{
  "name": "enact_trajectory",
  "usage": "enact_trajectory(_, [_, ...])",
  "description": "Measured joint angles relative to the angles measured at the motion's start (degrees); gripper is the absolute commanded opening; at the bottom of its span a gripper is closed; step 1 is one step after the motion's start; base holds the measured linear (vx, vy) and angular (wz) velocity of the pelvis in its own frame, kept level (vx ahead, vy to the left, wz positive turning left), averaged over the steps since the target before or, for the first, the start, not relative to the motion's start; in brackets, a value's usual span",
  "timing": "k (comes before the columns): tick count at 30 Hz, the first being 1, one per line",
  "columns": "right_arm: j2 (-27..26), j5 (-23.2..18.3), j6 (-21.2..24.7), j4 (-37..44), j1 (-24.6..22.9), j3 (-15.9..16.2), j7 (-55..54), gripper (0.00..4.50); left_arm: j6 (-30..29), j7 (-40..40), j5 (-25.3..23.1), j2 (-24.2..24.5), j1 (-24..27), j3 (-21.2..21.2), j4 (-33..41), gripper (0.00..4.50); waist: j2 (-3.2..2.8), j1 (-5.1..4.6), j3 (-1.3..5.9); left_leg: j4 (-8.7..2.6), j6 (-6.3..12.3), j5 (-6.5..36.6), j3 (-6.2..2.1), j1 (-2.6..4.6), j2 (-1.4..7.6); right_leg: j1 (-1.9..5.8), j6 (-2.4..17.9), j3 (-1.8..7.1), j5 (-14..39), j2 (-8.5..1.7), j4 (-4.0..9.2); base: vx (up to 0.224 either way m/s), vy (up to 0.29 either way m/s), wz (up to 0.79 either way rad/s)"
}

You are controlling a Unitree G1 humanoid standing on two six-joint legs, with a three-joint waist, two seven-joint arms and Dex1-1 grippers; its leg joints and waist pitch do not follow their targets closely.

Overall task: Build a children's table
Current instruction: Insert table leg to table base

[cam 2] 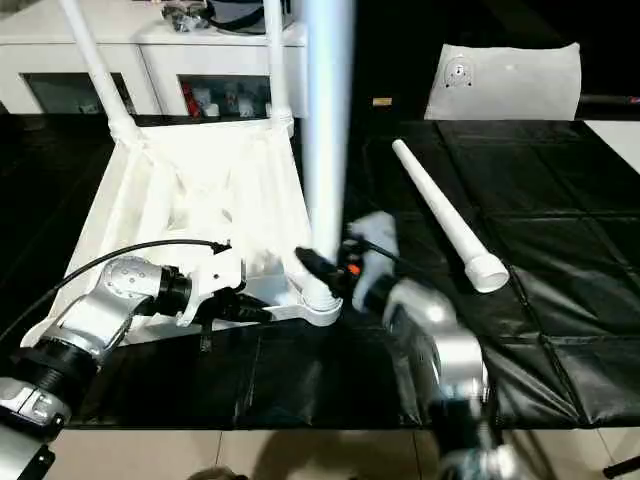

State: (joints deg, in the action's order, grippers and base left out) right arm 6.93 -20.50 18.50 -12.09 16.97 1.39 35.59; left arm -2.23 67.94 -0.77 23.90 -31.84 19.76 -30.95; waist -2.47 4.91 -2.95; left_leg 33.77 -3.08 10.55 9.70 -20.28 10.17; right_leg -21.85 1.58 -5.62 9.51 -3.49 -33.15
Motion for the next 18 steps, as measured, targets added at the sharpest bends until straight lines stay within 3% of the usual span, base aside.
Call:
enact_trajectory(12, [-3.44,-2.32,-7.89,-2.25,-3.29,-2.94,-0.68,1.88,-0.6,0.06,0.42,-0.16,-0.16,-0.1,-0.39,0.0,-0.53,0.01,-0.04,-0.09,0.0,0.0,0.0,0.04,-0.03,0.0,0.0,0.0,0.0,0.0,0.02,0.0,0.0,0.0])
enact_trajectory(18, [-2.89,-1.1,-11.95,-0.44,-6.04,-1.44,-0.48,1.88,-0.48,0.37,0.53,-0.37,-0.19,-0.05,-0.39,0.0,-0.54,0.21,-0.03,-0.19,0.0,0.0,0.0,0.02,-0.05,0.01,-0.08,0.01,0.05,-0.01,0.06,0.0,0.0,0.0])
